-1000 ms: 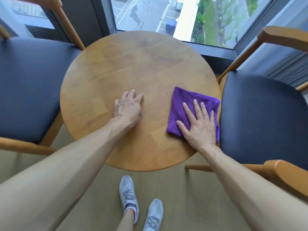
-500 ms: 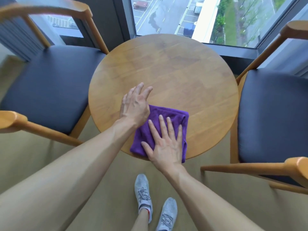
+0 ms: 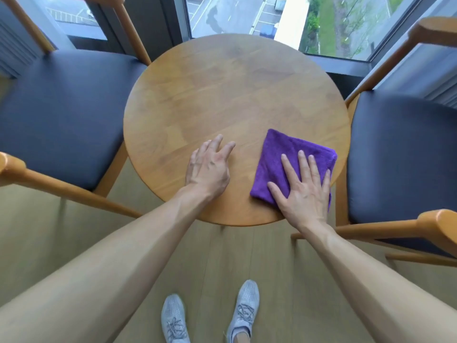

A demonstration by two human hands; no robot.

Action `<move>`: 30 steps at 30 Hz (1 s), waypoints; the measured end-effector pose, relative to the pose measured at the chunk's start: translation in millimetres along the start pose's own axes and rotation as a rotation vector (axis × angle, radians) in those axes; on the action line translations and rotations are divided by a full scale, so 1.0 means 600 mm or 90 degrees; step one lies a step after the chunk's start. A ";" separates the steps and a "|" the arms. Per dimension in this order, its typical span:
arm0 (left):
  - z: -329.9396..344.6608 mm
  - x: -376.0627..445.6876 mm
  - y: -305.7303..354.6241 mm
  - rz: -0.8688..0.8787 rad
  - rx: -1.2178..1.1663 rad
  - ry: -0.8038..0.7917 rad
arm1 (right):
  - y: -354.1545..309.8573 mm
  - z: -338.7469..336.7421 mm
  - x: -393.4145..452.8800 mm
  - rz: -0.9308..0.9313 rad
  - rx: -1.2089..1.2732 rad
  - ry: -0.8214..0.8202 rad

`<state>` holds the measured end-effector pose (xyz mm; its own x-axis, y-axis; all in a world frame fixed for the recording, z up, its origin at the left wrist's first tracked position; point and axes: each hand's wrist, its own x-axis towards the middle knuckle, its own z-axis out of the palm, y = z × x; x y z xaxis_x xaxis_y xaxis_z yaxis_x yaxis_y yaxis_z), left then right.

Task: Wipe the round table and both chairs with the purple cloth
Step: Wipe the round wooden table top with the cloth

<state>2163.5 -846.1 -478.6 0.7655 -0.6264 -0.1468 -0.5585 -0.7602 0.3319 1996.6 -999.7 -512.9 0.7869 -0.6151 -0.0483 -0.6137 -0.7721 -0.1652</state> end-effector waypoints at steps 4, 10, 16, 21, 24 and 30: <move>-0.005 -0.026 -0.049 0.014 -0.001 0.005 | -0.065 0.018 -0.031 0.116 0.021 0.019; -0.025 -0.061 -0.113 0.040 0.000 0.000 | -0.248 0.041 -0.086 0.262 0.119 0.037; -0.065 -0.071 -0.161 0.121 -0.094 0.065 | -0.421 0.014 -0.095 0.332 0.307 -0.070; -0.048 -0.082 -0.163 0.092 -0.117 0.082 | -0.368 -0.038 -0.061 0.348 0.398 -0.049; 0.006 -0.103 -0.100 0.058 -0.006 0.018 | -0.294 -0.042 -0.037 0.349 0.318 0.050; 0.045 -0.114 -0.075 0.035 0.114 -0.024 | -0.190 -0.018 0.018 0.227 0.185 0.028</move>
<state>2127.7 -774.0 -508.6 0.7216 -0.6714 -0.1687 -0.6496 -0.7409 0.1705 2074.4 -920.1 -484.0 0.5233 -0.8448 -0.1114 -0.7966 -0.4385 -0.4162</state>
